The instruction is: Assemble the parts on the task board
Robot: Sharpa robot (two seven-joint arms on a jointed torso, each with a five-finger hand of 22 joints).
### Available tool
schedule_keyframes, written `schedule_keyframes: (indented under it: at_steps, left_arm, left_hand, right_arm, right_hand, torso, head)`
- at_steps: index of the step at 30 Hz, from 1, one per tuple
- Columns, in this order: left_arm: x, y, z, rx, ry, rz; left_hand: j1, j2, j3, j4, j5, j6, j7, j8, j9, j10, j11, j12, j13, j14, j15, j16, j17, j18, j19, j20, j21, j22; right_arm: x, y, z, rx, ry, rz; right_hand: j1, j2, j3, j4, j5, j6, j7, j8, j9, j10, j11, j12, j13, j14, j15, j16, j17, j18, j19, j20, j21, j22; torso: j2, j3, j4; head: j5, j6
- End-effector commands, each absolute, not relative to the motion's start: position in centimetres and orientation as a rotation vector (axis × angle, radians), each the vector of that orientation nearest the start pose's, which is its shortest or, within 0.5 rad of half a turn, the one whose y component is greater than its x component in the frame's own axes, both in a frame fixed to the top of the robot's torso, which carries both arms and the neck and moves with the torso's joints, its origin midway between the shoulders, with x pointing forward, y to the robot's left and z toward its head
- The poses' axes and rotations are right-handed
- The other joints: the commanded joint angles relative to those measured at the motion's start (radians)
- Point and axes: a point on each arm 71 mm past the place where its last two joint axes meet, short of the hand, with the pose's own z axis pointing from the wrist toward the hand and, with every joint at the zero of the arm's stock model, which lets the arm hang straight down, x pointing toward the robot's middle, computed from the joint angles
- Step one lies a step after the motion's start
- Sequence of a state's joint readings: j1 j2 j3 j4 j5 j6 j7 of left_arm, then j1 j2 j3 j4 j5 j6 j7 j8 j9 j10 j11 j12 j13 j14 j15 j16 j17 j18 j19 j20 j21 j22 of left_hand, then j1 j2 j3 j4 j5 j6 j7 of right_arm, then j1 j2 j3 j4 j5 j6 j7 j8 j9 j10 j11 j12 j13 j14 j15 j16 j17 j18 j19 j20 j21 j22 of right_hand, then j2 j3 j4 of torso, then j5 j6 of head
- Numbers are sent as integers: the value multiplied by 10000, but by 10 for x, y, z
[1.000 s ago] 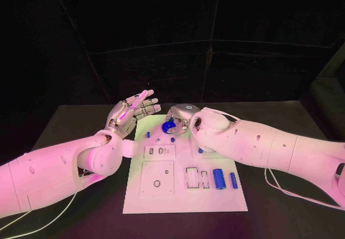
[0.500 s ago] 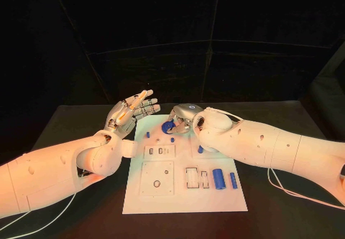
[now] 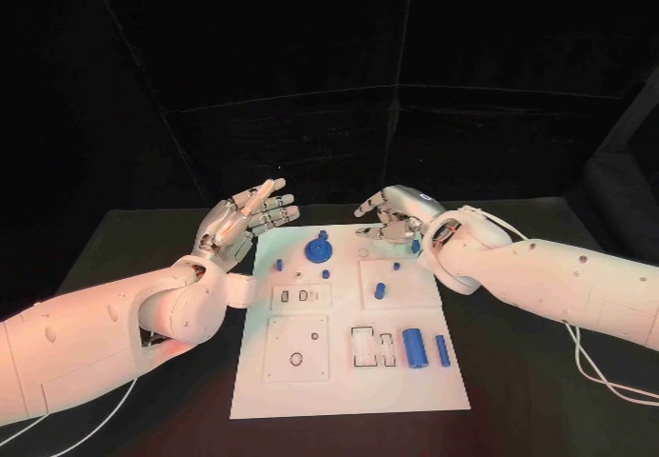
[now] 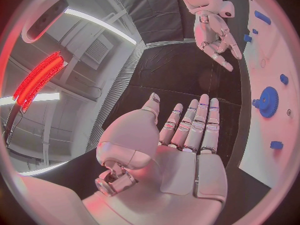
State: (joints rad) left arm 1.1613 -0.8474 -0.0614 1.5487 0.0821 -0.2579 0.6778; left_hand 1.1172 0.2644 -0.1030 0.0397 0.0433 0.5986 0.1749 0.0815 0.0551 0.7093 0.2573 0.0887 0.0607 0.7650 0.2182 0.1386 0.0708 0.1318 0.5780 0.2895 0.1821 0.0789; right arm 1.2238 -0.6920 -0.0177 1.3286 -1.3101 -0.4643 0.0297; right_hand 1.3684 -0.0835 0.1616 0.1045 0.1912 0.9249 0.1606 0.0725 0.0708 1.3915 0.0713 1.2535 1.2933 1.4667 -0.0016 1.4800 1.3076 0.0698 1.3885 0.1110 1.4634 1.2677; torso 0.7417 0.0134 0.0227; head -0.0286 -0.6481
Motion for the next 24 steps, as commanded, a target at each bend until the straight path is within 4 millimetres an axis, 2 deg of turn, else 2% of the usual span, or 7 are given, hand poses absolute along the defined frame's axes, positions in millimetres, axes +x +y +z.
schedule_keyframes:
  at_steps: [1, 6, 7, 10, 14, 18, 24]
  left_arm:
    - [474, 210, -179, -10372, 11273, -17764]
    - [476, 213, -180, -10362, 11207, -17660]
    - [476, 213, -180, -10362, 11201, -17647]
    - [477, 214, -180, -10368, 11182, -17616]
    - [478, 213, -180, -10371, 11179, -17621]
    - [478, 212, -181, -10371, 11193, -17652]
    - [479, 211, -182, -10376, 11200, -17644]
  left_hand:
    - [74, -31, 40, -77, 42, -25, 1232, -45, -6, 5, -14, -49, -2, 154, 44, 25, 8, 70, 460, -5, 101, 43]
    - [72, -35, 73, -112, 43, 26, 1230, -50, 0, 57, -23, -59, 2, 280, 10, 64, 22, 109, 669, -8, 178, 59]
    - [72, -35, 73, -112, 43, 26, 1230, -50, 0, 57, -23, -59, 2, 280, 10, 64, 22, 109, 669, -8, 178, 59]
    - [72, -36, 74, -115, 43, 33, 1230, -50, 1, 61, -24, -59, 3, 286, 9, 65, 22, 111, 677, -8, 181, 59]
    - [71, -37, 75, -116, 43, 28, 1229, -51, 0, 50, -24, -62, 2, 287, 8, 64, 22, 111, 679, -7, 181, 59]
    - [71, -37, 76, -117, 43, 26, 1229, -52, 0, 45, -25, -63, 1, 288, 8, 64, 21, 111, 680, -7, 181, 58]
    - [71, -38, 77, -119, 43, 17, 1229, -53, -1, 40, -25, -65, 1, 288, 8, 63, 21, 111, 682, -6, 181, 57]
  right_arm:
    - [522, -197, -163, 839, 15247, 9148]
    - [516, -236, -163, 936, 15706, 8685]
    - [516, -239, -164, 928, 15729, 8619]
    - [516, -257, -164, 831, 15840, 8121]
    - [520, -278, -167, 861, 15977, 7506]
    - [524, -287, -170, 818, 16120, 7131]
    - [531, -295, -178, 788, 16318, 6729]
  right_hand:
    - [138, -51, -36, -131, 121, 26, -2, 14, -11, -40, -14, -39, -13, 665, -29, -20, 877, -57, -38, -47, 14, 23]
    - [250, -122, -96, -246, 172, 9, -3, -3, -20, -34, -17, -40, -9, 669, -32, -15, 895, -65, -17, -51, 25, 59]
    - [257, -131, -104, -255, 173, 6, -2, -5, -21, -36, -17, -45, -13, 668, -32, -17, 892, -65, -17, -51, 25, 60]
    - [295, -169, -138, -297, 164, -16, -3, -18, -26, -51, -17, -75, -37, 665, -32, -25, 881, -63, -27, -52, 18, 45]
    - [348, -202, -185, -346, 143, -96, -8, -56, -40, -77, -19, -125, -75, 659, -34, -41, 858, -59, -40, -53, 9, 26]
    - [373, -221, -217, -370, 140, -144, -14, -72, -46, -94, -22, -154, -96, 654, -35, -54, 839, -53, -57, -54, -3, 0]
    - [384, -225, -230, -379, 142, -164, -18, -77, -47, -109, -25, -179, -116, 651, -37, -62, 827, -50, -68, -54, -9, -16]
  torso:
    - [-9, 37, -138]
    - [-23, 92, -176]
    - [-26, 96, -183]
    - [-21, 86, -209]
    - [-8, 89, -184]
    - [0, 72, -135]
    - [7, 55, -113]
  head:
    - [32, 42]
    - [-49, 93]
    - [-52, 93]
    - [-79, 100]
    - [-169, 121]
    - [-229, 111]
    - [-239, 51]
